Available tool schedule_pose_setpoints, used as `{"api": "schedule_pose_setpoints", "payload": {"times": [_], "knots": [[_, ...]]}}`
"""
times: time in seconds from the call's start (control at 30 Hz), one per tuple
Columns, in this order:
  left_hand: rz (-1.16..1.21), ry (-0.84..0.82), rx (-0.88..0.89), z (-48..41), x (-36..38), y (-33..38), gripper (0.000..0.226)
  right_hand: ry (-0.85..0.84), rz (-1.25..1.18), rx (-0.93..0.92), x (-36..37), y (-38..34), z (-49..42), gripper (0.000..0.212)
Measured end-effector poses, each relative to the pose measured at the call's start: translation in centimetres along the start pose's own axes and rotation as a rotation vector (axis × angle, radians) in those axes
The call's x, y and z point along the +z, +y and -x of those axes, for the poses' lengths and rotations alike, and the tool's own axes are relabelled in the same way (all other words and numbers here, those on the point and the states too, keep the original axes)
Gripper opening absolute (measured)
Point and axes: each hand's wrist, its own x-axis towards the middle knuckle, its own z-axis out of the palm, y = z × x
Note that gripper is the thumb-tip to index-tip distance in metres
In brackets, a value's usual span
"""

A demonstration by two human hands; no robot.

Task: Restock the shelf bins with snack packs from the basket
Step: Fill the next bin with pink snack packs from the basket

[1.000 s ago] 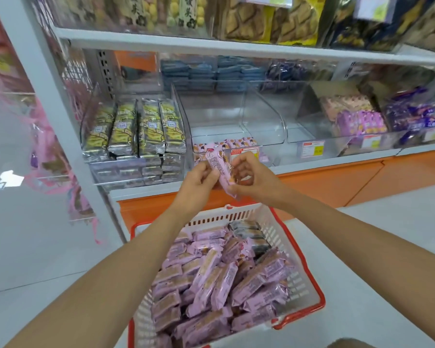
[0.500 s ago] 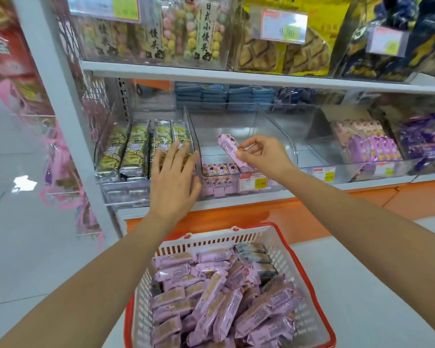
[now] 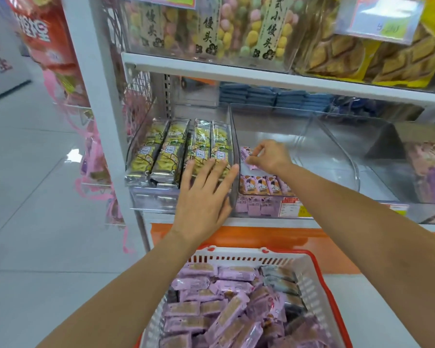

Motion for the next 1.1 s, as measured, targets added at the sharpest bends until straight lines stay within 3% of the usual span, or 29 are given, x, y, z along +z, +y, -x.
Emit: {"api": "schedule_pose_setpoints", "payload": {"times": [0.3, 0.67, 0.93, 1.1], "knots": [[-0.007, 0.022, -0.01, 0.1, 0.5, 0.0, 0.059, -0.09, 0.046, 0.008, 2.2, -0.1, -2.2, 0.015], [0.024, -0.06, -0.027, 0.2, -0.2, 0.1, 0.058, -0.265, 0.049, -0.014, 1.5, 0.3, -1.4, 0.026], [0.035, -0.122, -0.032, 0.3, -1.3, 0.5, 0.062, -0.091, -0.22, -0.113, -1.6, -0.6, 3.2, 0.021], [0.108, 0.016, 0.012, 1.4, -1.7, 2.5, 0.055, 0.017, -0.357, -0.215, -3.8, -1.5, 8.3, 0.015]]}}
